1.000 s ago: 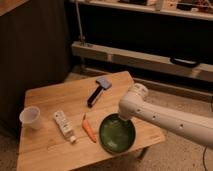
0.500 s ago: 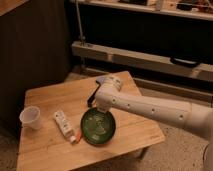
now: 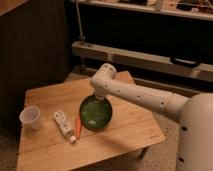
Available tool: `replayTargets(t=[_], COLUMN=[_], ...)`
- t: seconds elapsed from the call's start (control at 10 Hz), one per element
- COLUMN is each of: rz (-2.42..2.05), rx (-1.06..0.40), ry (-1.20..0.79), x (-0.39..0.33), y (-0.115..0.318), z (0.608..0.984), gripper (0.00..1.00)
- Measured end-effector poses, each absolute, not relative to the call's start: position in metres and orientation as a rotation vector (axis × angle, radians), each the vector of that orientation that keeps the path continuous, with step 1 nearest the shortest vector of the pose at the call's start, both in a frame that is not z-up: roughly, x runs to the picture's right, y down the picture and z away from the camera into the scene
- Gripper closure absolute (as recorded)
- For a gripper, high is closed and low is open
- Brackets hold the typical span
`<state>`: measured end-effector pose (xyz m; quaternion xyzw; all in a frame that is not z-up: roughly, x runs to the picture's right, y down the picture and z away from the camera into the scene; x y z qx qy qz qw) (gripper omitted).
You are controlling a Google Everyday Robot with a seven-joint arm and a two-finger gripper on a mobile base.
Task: Drag the ceramic bowl in a circle
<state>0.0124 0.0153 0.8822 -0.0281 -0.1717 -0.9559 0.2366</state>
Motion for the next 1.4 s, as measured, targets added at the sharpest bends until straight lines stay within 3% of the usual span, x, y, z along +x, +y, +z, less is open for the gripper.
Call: replayTargets(t=[0.4,0.8,1.1,1.4], rz=[-2.484,-2.394,-2.397,-2.439], rx=[-0.295,-0.434,-0.41,-0.31], ry=[-0.45,-0.439,-0.464,-0.503], x=[0.119,0.211,0.254,0.248], y=[0.038,0.083,0.13,0.158], z=[0.897,0.878,0.839,0.81], gripper=[1.0,1.0,1.0,1.0])
